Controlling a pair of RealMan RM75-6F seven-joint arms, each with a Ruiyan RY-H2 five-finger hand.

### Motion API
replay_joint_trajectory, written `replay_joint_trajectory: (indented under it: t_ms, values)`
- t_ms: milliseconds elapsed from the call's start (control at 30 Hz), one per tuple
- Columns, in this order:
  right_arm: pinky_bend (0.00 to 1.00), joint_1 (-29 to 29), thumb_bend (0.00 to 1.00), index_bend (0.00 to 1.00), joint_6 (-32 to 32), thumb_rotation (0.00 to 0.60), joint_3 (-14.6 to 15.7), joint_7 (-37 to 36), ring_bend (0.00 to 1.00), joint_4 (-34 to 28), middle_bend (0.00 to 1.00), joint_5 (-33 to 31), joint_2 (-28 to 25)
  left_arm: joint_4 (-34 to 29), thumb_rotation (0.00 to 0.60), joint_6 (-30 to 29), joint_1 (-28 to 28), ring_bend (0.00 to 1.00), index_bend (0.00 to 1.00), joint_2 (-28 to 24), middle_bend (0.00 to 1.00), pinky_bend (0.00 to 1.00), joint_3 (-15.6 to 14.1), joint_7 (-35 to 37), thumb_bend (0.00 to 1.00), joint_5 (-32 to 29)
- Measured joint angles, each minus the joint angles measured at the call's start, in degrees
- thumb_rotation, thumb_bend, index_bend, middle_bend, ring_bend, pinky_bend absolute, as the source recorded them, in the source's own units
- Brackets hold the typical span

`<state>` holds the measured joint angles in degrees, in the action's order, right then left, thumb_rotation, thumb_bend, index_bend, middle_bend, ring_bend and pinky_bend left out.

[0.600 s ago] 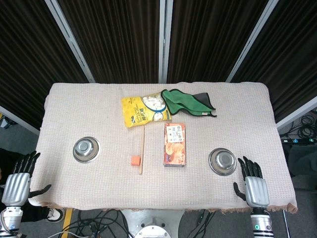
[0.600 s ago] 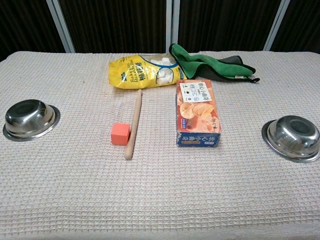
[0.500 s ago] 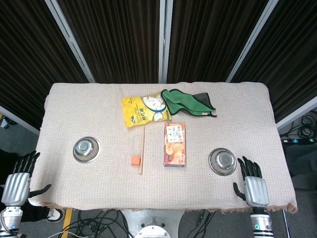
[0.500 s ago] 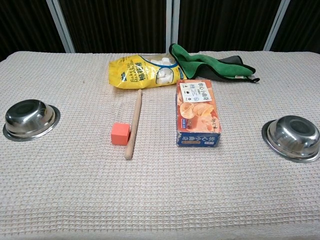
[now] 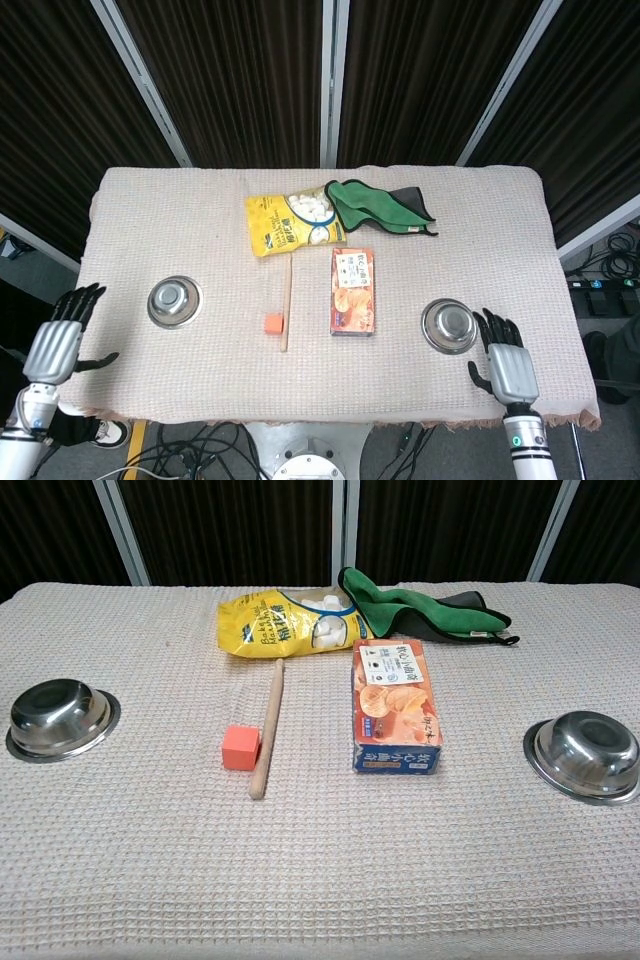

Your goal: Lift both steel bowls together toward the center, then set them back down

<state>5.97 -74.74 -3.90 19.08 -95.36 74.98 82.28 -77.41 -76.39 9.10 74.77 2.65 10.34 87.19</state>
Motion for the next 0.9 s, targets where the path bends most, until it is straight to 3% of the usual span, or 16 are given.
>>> replay_joint_trajectory:
  t_ms: [200,367,567,733,900]
  values:
    - [0.00,4.51,0.31,0.00,7.55,0.600,-3.29,1.87,0.00,-1.13,0.00,-8.36,-1.51,2.59,0.600,13.49,7.27,0.00,0.00,-0.01,0.03,0.05,1.10,1.31,0.00,-2.41]
    - [0.00,8.40,0.30,0.00,12.91,0.600,-5.52,3.32,0.00,-0.80,0.00,-15.45,-1.58,8.51,0.600,22.68,13.39,0.00,0.01,1.73,0.02,0.04,1.86,4.71,0.00,-4.54]
    - [0.00,12.69,0.11,0.00,18.73,0.600,-6.67,3.19,0.00,-0.03,0.00,-21.52,-2.04,12.32,0.600,29.43,17.58,0.00,0.01,3.22,0.00,0.04,1.94,7.93,0.00,-5.88]
    - [0.00,14.27,0.07,0.00,19.73,0.600,-6.42,3.23,0.00,0.30,0.00,-24.13,-2.29,12.17,0.600,34.41,20.49,0.00,0.01,2.75,0.00,0.05,1.40,9.07,0.00,-6.63]
    - [0.00,15.56,0.07,0.00,19.89,0.600,-5.70,3.78,0.00,0.34,0.00,-26.35,-2.67,9.91,0.600,35.26,21.99,0.00,0.01,1.92,0.00,0.07,1.01,10.71,0.00,-6.32]
